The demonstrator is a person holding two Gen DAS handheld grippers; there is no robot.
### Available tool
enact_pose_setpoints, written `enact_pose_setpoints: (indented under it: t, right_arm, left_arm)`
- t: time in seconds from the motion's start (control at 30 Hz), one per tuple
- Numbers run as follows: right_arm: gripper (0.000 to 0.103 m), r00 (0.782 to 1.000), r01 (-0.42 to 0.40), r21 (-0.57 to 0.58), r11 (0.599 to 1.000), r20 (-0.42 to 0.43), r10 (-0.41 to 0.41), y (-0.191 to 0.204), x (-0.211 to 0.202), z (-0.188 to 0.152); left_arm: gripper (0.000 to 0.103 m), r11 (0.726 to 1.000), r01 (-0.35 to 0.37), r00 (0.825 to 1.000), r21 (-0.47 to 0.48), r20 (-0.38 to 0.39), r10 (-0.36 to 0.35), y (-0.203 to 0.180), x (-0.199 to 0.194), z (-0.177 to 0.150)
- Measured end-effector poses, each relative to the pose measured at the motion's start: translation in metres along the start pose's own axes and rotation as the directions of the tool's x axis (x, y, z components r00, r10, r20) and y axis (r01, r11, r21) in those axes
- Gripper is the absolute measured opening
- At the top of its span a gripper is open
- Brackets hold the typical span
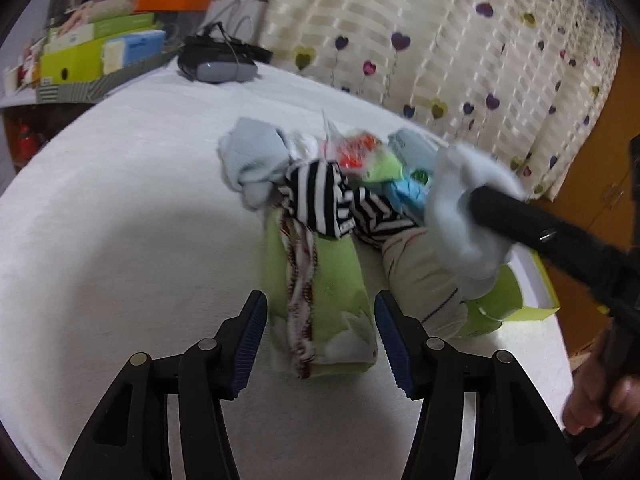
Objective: Organize soft objects
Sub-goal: 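Reach the right tool into the pile and grasp the white sock, then grasp the green towel roll with the left tool while the right tool lifts the white sock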
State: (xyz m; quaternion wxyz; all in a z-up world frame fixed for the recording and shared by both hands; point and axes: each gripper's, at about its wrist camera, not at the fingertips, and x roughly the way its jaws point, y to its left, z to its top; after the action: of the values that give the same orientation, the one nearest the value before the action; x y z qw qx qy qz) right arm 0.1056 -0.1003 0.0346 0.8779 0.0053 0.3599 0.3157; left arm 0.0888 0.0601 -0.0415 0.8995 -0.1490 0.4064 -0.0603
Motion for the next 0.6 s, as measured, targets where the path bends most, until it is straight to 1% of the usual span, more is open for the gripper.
enact_pose_setpoints:
  t: [0.1, 0.23, 0.27, 0.3, 0.33, 0.4, 0.47, 0.6]
  right_arm:
    - [0.031, 1.000, 0.002, -0.001, 1.000, 0.013, -0.002, -0.001, -0.005, 0.000]
    - [0.031, 1.000, 0.003, -0.001, 1.000, 0.020, -0.003, -0.003, -0.009, 0.000]
    - [0.031, 1.000, 0.003, 0.000, 1.000, 0.021, -0.003, -0.003, -0.010, 0.000]
    - [0.031, 1.000, 0.003, 0.001, 1.000, 0.022, -0.003, -0.004, -0.011, -0.001]
    - [0.031, 1.000, 0.004, 0.001, 1.000, 0.024, -0.004, -0.004, -0.013, -0.001]
    - [0.031, 1.000, 0.007, 0.002, 1.000, 0.030, -0.007, -0.004, -0.018, -0.002]
    - [0.031, 0.999, 0.011, 0.003, 1.000, 0.037, -0.011, -0.005, -0.023, -0.004]
    - [0.031, 0.998, 0.023, 0.013, 1.000, 0.054, -0.023, -0.006, -0.036, -0.008]
  left_arm:
    - [0.056, 1.000, -0.014, 1.000, -0.004, -0.028, 0.014, -0.001, 0.010, 0.000]
    - [0.055, 0.998, -0.051, 0.998, 0.024, -0.024, 0.051, -0.007, 0.014, 0.000]
    - [0.053, 0.998, -0.062, 0.998, 0.034, -0.022, 0.062, -0.009, 0.014, 0.000]
    - [0.046, 0.997, -0.067, 0.997, 0.042, -0.023, 0.068, -0.010, 0.015, 0.000]
    - [0.044, 0.996, -0.074, 0.997, 0.050, -0.022, 0.075, -0.010, 0.014, -0.001]
    - [0.036, 0.996, -0.076, 0.997, 0.051, -0.019, 0.077, -0.010, 0.011, -0.003]
    - [0.034, 0.996, -0.077, 0.997, 0.050, -0.015, 0.078, -0.009, 0.006, -0.005]
    - [0.033, 0.996, -0.076, 0.997, 0.049, 0.000, 0.076, -0.010, -0.011, -0.012]
